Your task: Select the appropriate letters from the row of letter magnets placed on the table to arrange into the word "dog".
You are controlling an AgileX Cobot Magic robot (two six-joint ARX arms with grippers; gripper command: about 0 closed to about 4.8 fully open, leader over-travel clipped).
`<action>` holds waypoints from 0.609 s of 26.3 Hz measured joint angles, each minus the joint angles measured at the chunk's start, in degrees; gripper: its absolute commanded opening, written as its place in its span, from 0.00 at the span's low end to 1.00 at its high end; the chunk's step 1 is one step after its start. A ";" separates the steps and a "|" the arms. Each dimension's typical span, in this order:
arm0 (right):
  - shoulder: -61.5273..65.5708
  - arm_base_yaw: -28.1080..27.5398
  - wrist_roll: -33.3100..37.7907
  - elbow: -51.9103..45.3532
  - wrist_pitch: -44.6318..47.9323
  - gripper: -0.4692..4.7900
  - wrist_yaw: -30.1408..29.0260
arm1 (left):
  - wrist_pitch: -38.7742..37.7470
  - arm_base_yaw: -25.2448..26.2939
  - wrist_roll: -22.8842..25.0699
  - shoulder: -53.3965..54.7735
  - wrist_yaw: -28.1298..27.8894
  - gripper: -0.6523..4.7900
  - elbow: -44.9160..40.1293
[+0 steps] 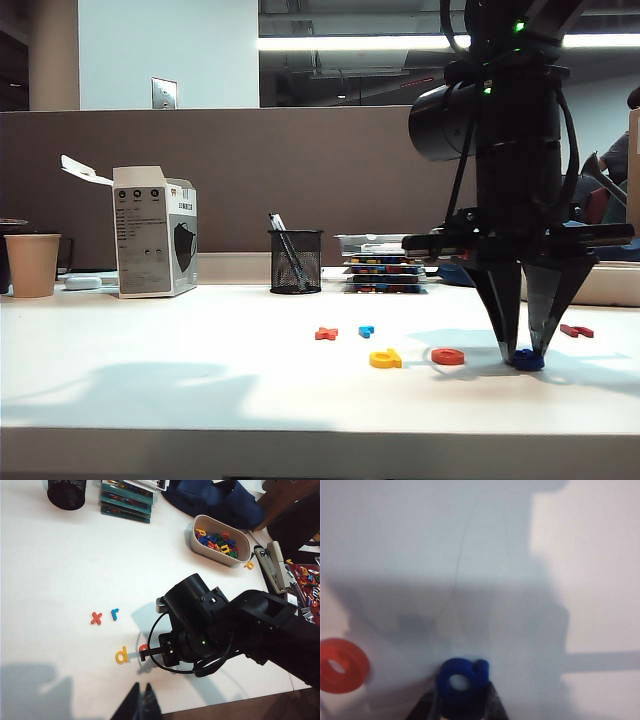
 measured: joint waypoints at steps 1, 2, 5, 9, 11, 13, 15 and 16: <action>0.00 0.00 0.00 0.00 0.00 0.17 0.00 | 0.00 0.00 0.02 0.00 0.00 0.11 0.00; 0.00 0.00 0.00 0.00 0.13 0.17 0.02 | 0.00 0.00 0.02 0.00 0.00 0.11 0.00; 0.00 0.00 0.00 0.00 1.31 0.17 0.02 | 0.00 0.00 0.02 0.00 0.00 0.11 0.00; 0.00 0.00 -0.07 0.00 2.40 0.24 0.00 | 0.00 0.00 0.00 0.00 -0.02 0.11 0.00; 0.02 0.00 -0.09 0.00 2.36 0.32 0.02 | 0.00 0.00 0.00 0.00 -0.02 0.11 0.00; 0.09 0.00 -0.09 -0.02 2.14 0.32 0.02 | 0.00 0.00 0.02 0.00 0.00 0.11 0.00; 0.09 0.00 -0.11 -0.09 1.97 0.32 0.02 | 0.00 0.00 0.02 0.00 0.00 0.11 0.00; 0.09 0.00 -0.11 -0.13 1.92 0.38 0.02 | 0.00 0.00 0.00 0.00 0.00 0.11 0.00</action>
